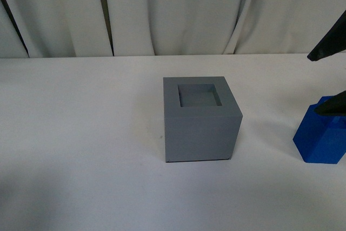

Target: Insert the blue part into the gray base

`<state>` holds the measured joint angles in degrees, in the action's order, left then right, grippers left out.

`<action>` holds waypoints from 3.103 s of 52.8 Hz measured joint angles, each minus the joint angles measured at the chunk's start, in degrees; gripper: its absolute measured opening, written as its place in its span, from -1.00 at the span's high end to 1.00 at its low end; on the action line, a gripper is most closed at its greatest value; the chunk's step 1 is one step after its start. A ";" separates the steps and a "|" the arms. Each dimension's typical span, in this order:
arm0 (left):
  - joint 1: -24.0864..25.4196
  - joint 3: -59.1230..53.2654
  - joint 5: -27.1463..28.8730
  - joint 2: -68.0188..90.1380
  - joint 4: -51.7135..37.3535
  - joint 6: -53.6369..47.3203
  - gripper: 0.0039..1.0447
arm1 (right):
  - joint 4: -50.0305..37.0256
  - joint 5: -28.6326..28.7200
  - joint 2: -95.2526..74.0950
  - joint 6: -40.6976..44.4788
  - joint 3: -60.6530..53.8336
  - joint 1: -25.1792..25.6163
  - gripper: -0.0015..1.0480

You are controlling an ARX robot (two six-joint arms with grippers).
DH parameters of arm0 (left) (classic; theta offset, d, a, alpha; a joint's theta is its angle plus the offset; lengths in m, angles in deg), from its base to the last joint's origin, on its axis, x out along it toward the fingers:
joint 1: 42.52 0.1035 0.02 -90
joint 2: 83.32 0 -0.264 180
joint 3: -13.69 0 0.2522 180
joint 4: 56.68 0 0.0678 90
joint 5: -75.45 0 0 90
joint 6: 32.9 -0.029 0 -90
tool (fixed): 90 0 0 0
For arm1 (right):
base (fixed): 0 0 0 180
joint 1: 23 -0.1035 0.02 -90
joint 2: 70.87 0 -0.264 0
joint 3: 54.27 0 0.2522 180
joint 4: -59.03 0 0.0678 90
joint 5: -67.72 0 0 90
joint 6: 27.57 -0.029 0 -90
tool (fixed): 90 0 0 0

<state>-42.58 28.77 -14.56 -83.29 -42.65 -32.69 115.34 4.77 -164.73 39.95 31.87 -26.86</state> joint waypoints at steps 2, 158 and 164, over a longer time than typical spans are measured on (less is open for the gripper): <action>0.00 0.00 0.00 0.00 0.00 0.00 -0.89 | 1.03 -1.18 -1.25 1.49 1.09 -0.13 -0.86; 0.00 0.00 0.00 0.00 0.00 0.00 -0.89 | 21.44 -11.43 -20.06 0.42 35.98 -20.74 0.09; 0.00 0.00 0.00 0.00 0.00 0.00 -0.89 | 21.66 -12.17 -21.03 0.22 37.55 -21.27 0.09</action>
<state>-42.58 28.77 -14.56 -83.29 -42.65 -32.69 137.00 -7.41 -185.76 40.17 69.42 -48.13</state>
